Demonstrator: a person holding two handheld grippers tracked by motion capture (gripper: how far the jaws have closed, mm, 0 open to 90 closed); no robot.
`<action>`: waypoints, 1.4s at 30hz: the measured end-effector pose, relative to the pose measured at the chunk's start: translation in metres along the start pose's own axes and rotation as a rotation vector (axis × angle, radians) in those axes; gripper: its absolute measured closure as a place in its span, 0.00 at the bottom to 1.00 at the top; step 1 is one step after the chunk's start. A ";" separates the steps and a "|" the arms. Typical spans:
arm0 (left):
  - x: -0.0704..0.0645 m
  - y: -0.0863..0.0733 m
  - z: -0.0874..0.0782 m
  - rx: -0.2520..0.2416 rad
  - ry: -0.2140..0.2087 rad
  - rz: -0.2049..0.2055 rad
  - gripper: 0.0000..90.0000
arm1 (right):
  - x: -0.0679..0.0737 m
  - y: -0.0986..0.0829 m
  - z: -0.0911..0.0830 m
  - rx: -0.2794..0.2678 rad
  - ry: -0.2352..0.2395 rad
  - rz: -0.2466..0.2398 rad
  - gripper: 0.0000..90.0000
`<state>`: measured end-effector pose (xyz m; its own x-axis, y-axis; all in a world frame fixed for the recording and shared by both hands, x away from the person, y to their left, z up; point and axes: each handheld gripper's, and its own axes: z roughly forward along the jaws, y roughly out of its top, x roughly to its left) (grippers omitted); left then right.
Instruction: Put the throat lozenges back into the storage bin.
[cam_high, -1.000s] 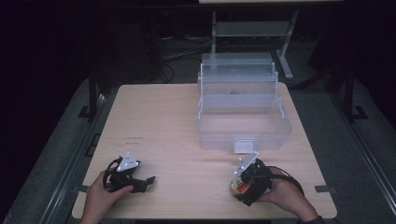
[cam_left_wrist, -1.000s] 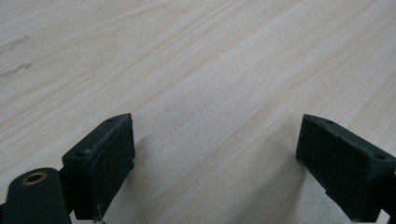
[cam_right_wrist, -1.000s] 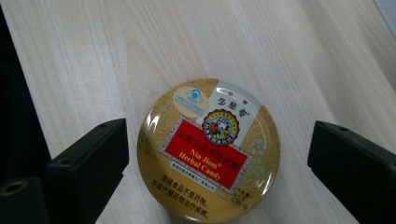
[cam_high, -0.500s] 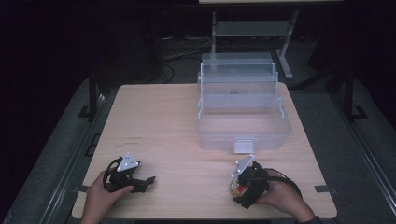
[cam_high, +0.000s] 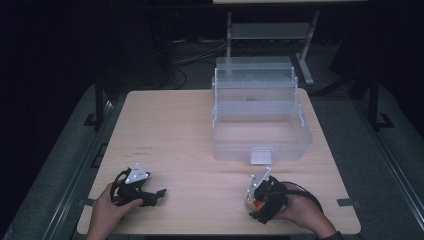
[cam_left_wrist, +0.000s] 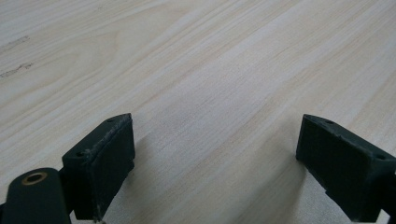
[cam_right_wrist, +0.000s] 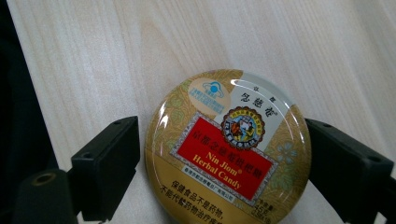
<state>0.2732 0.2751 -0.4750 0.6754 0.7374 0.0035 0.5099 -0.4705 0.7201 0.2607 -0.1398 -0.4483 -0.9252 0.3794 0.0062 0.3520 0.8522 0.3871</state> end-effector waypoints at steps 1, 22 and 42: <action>0.000 0.000 0.000 0.000 0.000 0.000 0.12 | 0.000 0.000 0.000 0.001 -0.001 -0.003 0.15; 0.000 0.000 0.000 0.000 0.000 0.000 0.12 | 0.000 -0.002 0.000 0.010 0.014 -0.018 0.21; 0.000 0.000 0.000 0.000 0.000 0.000 0.12 | -0.002 -0.002 -0.003 0.023 0.031 -0.004 0.22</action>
<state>0.2732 0.2751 -0.4750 0.6756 0.7373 0.0035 0.5097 -0.4705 0.7203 0.2612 -0.1430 -0.4467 -0.9304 0.3651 0.0332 0.3512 0.8617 0.3662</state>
